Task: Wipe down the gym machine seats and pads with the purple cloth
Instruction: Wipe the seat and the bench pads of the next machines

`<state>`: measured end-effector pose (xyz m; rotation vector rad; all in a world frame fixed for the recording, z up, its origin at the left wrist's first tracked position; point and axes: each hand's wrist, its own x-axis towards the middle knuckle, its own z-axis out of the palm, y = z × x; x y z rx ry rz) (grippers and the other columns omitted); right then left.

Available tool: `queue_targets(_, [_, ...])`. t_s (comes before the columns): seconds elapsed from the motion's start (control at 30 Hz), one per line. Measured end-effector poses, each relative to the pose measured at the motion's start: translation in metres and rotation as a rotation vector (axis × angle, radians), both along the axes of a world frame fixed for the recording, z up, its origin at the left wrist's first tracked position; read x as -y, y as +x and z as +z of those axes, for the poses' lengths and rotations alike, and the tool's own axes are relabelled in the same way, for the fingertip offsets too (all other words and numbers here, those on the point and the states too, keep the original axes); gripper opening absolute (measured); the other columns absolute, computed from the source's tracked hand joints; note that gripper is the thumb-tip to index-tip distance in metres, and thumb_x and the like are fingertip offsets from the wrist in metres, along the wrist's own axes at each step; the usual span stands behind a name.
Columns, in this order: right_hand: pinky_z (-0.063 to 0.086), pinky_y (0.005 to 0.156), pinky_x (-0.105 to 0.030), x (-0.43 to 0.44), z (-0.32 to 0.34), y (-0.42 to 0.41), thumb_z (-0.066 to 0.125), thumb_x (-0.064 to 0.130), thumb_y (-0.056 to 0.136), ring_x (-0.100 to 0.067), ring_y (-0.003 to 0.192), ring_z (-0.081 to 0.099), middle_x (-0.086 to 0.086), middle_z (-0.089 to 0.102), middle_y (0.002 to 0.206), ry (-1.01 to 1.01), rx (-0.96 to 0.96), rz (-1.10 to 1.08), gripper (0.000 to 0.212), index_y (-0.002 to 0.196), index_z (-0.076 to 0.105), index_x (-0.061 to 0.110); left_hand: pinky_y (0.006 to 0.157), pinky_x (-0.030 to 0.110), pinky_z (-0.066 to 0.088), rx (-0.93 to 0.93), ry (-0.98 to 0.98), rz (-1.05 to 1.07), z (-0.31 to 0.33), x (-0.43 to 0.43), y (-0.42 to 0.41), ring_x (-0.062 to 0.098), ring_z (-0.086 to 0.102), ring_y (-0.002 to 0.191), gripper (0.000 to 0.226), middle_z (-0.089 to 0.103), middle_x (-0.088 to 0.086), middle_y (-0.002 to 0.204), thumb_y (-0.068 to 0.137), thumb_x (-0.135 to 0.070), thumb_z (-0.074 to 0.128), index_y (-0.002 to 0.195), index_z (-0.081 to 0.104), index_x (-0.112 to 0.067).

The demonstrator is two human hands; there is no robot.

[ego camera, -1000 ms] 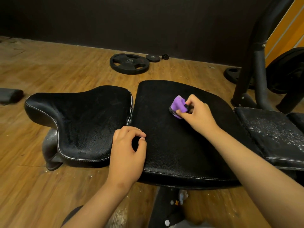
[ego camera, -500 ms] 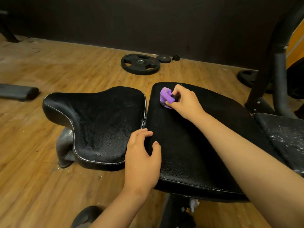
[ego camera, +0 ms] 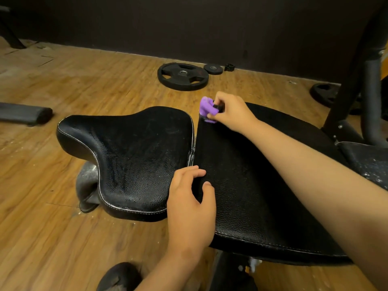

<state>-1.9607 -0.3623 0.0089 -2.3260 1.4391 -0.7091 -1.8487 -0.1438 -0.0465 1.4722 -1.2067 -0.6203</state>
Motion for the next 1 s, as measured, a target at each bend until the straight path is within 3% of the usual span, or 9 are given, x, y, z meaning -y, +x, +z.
queue_targets(0.13, [0.046,0.067,-0.024,-0.004,0.004,0.008,0.069,0.019,0.085,-0.005,0.074,0.054,0.002,0.06,0.085,-0.007,-0.003,0.016,0.015,0.081,0.055,0.015,0.094,0.004,0.034,-0.006,0.008,0.002,0.0,0.0,0.0,-0.006,0.05,0.111,0.017,0.054,-0.021,0.111,0.088,-0.024,0.054,0.101,0.065,-0.025])
queue_targets(0.3, [0.038,0.059,-0.015,-0.049,-0.012,-0.021,0.074,0.022,0.081,-0.003,0.068,0.052,0.009,0.058,0.078,0.025,0.053,0.089,0.017,0.084,0.059,0.014,0.093,0.005,0.034,-0.008,0.012,0.002,0.002,0.0,-0.001,-0.007,0.05,0.11,0.024,0.054,-0.022,0.11,0.082,-0.03,0.05,0.1,0.066,-0.026])
queue_targets(0.5, [0.039,0.064,-0.02,-0.029,-0.011,-0.142,0.07,0.019,0.084,-0.015,0.082,0.06,0.006,0.057,0.08,-0.036,0.076,-0.496,0.015,0.09,0.057,0.014,0.096,0.013,0.037,-0.003,0.021,-0.003,0.002,-0.002,0.0,-0.005,0.051,0.111,0.018,0.054,-0.02,0.112,0.089,-0.017,0.057,0.104,0.066,-0.023])
queue_targets(0.63, [0.045,0.073,-0.036,-0.04,-0.022,-0.198,0.072,0.018,0.083,-0.027,0.087,0.061,-0.003,0.057,0.079,-0.035,0.058,-0.762,0.018,0.089,0.058,0.009,0.097,0.017,0.038,0.004,0.019,0.017,0.003,-0.002,0.0,-0.003,0.051,0.11,0.017,0.055,-0.02,0.11,0.089,-0.016,0.059,0.101,0.066,-0.024])
queue_targets(0.7, [0.047,0.072,-0.035,-0.044,-0.025,-0.193,0.071,0.018,0.084,-0.022,0.081,0.06,-0.002,0.057,0.078,-0.064,0.099,-0.752,0.016,0.087,0.059,0.009,0.096,0.018,0.038,0.0,0.021,0.019,0.003,-0.001,-0.002,-0.003,0.052,0.109,0.017,0.055,-0.02,0.11,0.089,-0.016,0.059,0.101,0.066,-0.025])
queue_targets(0.8, [0.042,0.064,-0.022,-0.053,-0.024,-0.154,0.071,0.017,0.085,-0.009,0.072,0.056,0.004,0.058,0.077,-0.082,0.185,-0.633,0.014,0.083,0.057,0.016,0.095,0.016,0.038,0.003,0.026,0.015,0.004,-0.001,-0.002,-0.004,0.052,0.109,0.017,0.055,-0.02,0.11,0.089,-0.017,0.058,0.102,0.066,-0.025])
queue_targets(0.87, [0.042,0.061,-0.022,-0.061,-0.022,-0.118,0.073,0.019,0.082,-0.011,0.07,0.058,0.001,0.062,0.077,-0.054,0.237,-0.533,0.015,0.082,0.059,0.014,0.093,0.013,0.036,0.006,0.03,0.008,0.004,-0.002,-0.001,-0.005,0.051,0.109,0.017,0.054,-0.021,0.11,0.089,-0.018,0.057,0.103,0.066,-0.025])
queue_targets(1.0, [0.034,0.055,-0.017,-0.092,-0.021,-0.037,0.078,0.021,0.075,-0.003,0.059,0.047,0.008,0.055,0.07,-0.023,0.247,-0.198,0.02,0.077,0.059,0.016,0.092,0.005,0.033,0.023,0.024,0.008,0.004,-0.001,0.0,-0.006,0.051,0.11,0.018,0.055,-0.019,0.11,0.089,-0.015,0.058,0.102,0.066,-0.024])
